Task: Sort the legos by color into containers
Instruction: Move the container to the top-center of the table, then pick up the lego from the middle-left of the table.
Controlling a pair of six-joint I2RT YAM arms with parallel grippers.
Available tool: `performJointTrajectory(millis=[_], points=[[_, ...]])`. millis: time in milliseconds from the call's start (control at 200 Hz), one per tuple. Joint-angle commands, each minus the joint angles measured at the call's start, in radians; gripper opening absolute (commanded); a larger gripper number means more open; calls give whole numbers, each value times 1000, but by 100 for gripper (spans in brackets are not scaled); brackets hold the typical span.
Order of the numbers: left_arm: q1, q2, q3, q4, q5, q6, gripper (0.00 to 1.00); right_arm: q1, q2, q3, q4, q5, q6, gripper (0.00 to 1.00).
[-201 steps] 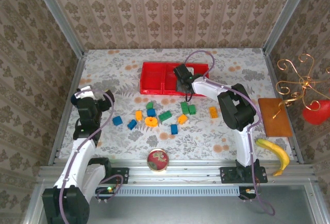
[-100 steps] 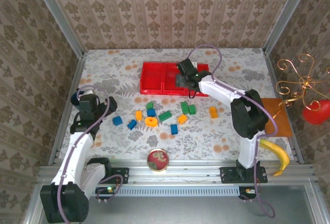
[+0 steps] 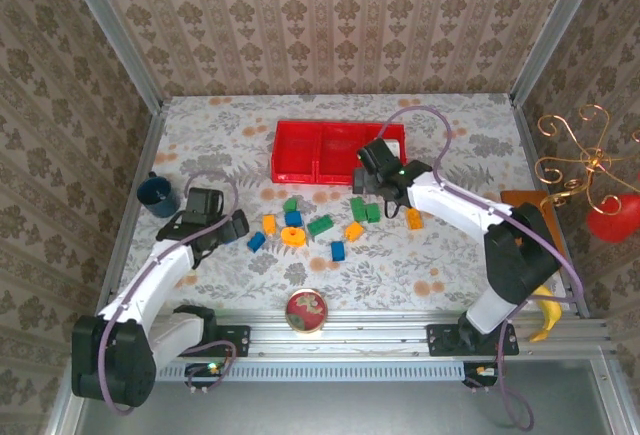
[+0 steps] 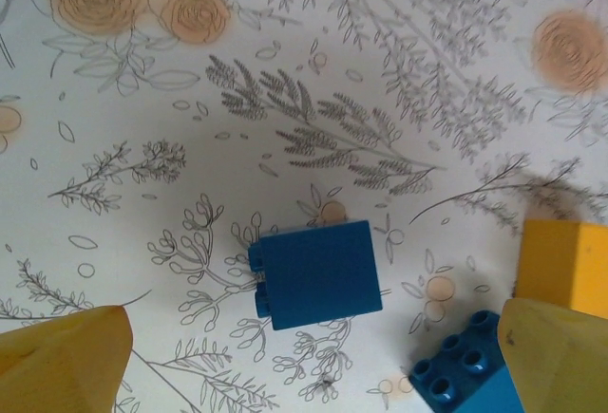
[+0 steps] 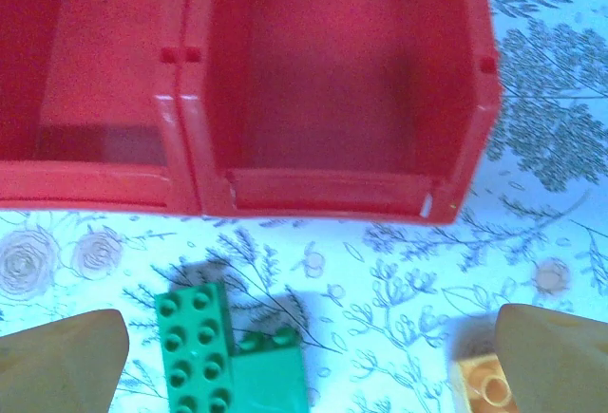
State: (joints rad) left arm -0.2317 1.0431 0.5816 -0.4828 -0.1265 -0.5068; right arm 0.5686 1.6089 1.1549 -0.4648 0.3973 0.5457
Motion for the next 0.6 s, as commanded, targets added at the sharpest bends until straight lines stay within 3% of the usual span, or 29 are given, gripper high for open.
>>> performJointTrajectory(millis=[0,260,595], points=[[-18,40,15,-27,-54,-28,99,5,-71,-57,-29,68,57,100],[-35,150,36,-17,-65,-24,96,5,-163,-139,-46,142,131,100],[-38,252,50,15,-52,-24,94,5,-162,-130,-42,142,144,100]])
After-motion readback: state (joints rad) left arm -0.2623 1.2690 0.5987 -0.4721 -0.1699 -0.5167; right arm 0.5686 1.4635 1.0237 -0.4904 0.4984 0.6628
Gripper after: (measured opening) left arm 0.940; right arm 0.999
